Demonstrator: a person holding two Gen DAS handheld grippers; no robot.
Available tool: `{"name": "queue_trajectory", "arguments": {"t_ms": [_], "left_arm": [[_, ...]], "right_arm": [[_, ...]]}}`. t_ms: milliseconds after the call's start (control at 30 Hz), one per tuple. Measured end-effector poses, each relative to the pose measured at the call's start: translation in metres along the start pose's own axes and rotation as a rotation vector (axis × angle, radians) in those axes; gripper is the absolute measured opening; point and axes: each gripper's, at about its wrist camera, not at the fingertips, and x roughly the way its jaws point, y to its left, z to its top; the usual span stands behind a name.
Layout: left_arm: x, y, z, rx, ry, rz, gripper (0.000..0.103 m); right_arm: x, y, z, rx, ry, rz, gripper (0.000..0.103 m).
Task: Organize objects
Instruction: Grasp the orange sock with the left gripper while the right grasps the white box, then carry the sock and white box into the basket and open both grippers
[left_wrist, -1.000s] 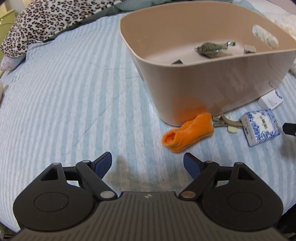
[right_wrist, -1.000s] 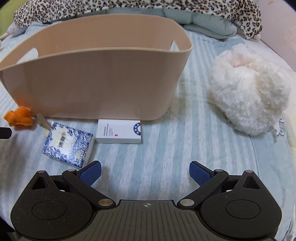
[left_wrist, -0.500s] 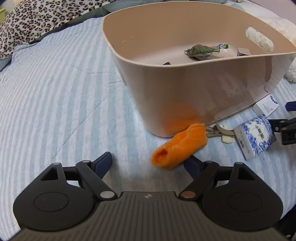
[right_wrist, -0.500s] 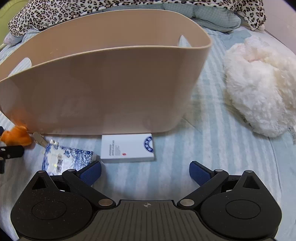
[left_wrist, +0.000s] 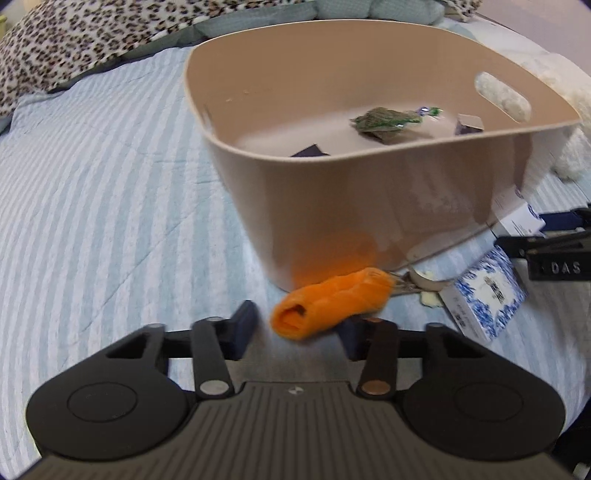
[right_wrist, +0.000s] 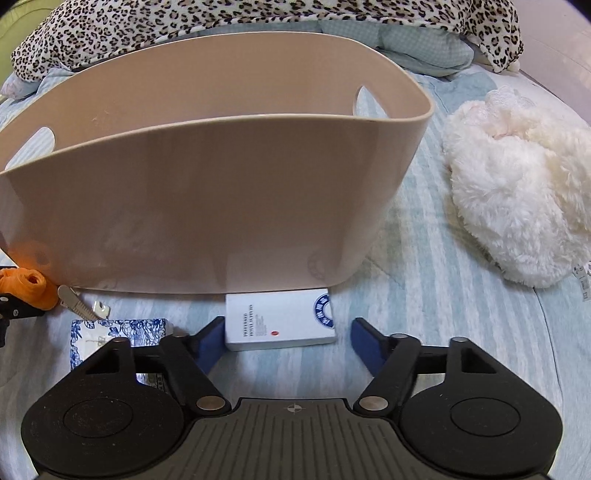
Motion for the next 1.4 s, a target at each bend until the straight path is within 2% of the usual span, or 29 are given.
{"name": "queue_trajectory", "arguments": {"t_ms": [67, 100, 167, 633, 833, 1033, 1233, 1400], "left_arm": [[0.001, -0.001, 0.001, 0.025, -0.004, -0.012, 0.024], [0.003, 0.0, 0.003, 0.032, -0.004, -0.007, 0.017], [0.002, -0.003, 0.002, 0.039, -0.01, 0.009, 0.01], [-0.009, 0.002, -0.002, -0.002, -0.02, 0.002, 0.008], [-0.03, 0.0, -0.006, -0.011, -0.084, 0.05, 0.008], [-0.052, 0.0, -0.008, -0.029, -0.119, 0.067, 0.008], [-0.073, -0.005, -0.013, -0.052, -0.155, 0.047, 0.008], [-0.095, -0.007, -0.005, -0.053, -0.216, 0.042, 0.008]], "right_arm": [[-0.002, 0.001, -0.001, -0.008, -0.002, 0.002, 0.06], [-0.002, 0.0, -0.003, -0.011, -0.004, 0.004, 0.06], [-0.004, 0.0, -0.005, -0.013, -0.007, 0.005, 0.056], [-0.014, -0.007, -0.011, -0.001, -0.02, 0.01, 0.056], [-0.028, -0.01, -0.014, -0.012, -0.046, 0.01, 0.056], [-0.052, -0.011, -0.016, -0.021, -0.113, 0.006, 0.056], [-0.077, -0.015, -0.014, -0.016, -0.177, 0.02, 0.056], [-0.099, -0.019, -0.009, 0.001, -0.239, 0.042, 0.056]]}}
